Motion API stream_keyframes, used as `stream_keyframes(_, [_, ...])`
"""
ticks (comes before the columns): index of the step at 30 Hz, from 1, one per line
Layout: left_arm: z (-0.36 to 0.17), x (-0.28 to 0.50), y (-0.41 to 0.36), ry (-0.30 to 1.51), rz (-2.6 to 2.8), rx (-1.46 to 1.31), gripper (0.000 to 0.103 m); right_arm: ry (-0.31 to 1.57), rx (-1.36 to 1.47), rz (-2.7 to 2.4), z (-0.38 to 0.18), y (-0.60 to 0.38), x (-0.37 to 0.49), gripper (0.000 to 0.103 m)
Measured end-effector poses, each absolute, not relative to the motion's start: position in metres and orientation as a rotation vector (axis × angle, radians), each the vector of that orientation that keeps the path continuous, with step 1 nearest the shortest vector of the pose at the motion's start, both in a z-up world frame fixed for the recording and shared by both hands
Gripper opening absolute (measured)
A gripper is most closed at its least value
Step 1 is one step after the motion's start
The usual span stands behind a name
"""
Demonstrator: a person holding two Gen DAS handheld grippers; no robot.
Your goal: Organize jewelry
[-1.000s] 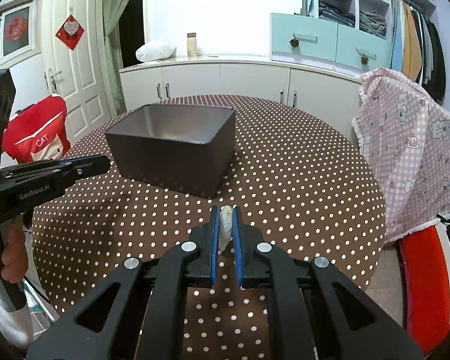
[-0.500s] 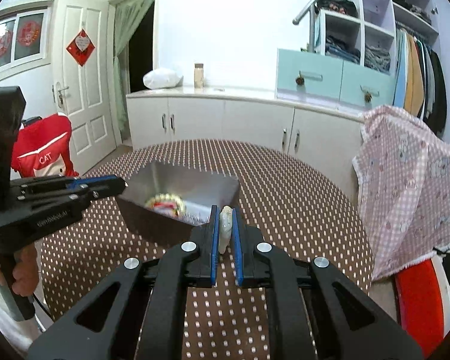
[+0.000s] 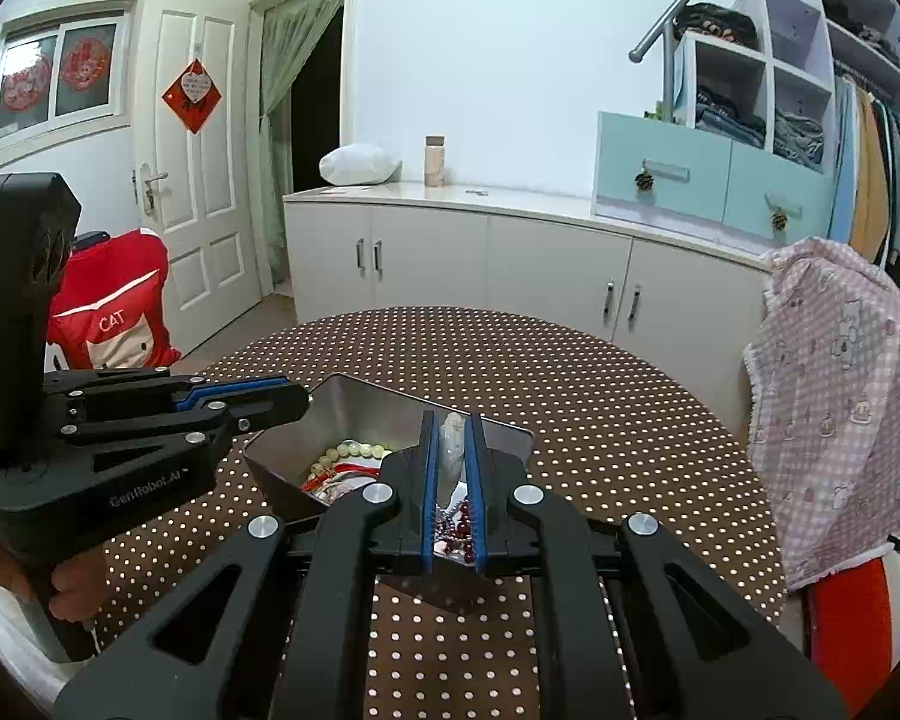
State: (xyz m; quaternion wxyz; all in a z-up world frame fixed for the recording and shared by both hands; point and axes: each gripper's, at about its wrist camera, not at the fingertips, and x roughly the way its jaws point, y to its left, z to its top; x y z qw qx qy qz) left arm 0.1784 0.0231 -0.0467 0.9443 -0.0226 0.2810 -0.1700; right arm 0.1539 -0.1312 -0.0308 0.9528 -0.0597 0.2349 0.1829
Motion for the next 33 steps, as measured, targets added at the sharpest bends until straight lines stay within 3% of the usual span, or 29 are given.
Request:
stream_keyframes(8, [-0.053, 0.188, 0.017, 0.618, -0.341, -0.027, 0.010, 0.491, -0.115, 0.369, -0.032, -0.135, 0.158, 0.009])
stream_keyframes(11, [-0.055, 0.190, 0.015, 0.638, -0.334, -0.013, 0.010, 0.497, -0.109, 0.354, -0.034, -0.140, 0.158, 0.016])
stream_keyframes(12, [-0.056, 0.190, 0.014, 0.643, -0.331, -0.009, 0.019, 0.499, -0.107, 0.349, -0.035, -0.140, 0.158, 0.020])
stream_keyframes(13, [-0.057, 0.191, 0.013, 0.649, -0.328, -0.005, 0.047, 0.502, -0.104, 0.343, -0.036, -0.141, 0.158, 0.025])
stream_keyframes(14, [-0.056, 0.191, 0.012, 0.647, -0.328, -0.006, 0.066, 0.502, -0.103, 0.338, -0.037, -0.143, 0.157, 0.027])
stream_keyframes(15, [-0.056, 0.189, 0.014, 0.623, -0.325, -0.016, 0.076, 0.503, -0.102, 0.336, -0.037, -0.143, 0.157, 0.033])
stream_keyframes(25, [-0.055, 0.181, 0.021, 0.603, -0.309, -0.019, 0.076, 0.502, -0.093, 0.316, -0.038, -0.150, 0.153, 0.044])
stream_keyframes(33, [-0.053, 0.179, 0.025, 0.614, -0.311, -0.030, 0.077, 0.505, -0.089, 0.308, -0.039, -0.153, 0.150, 0.048])
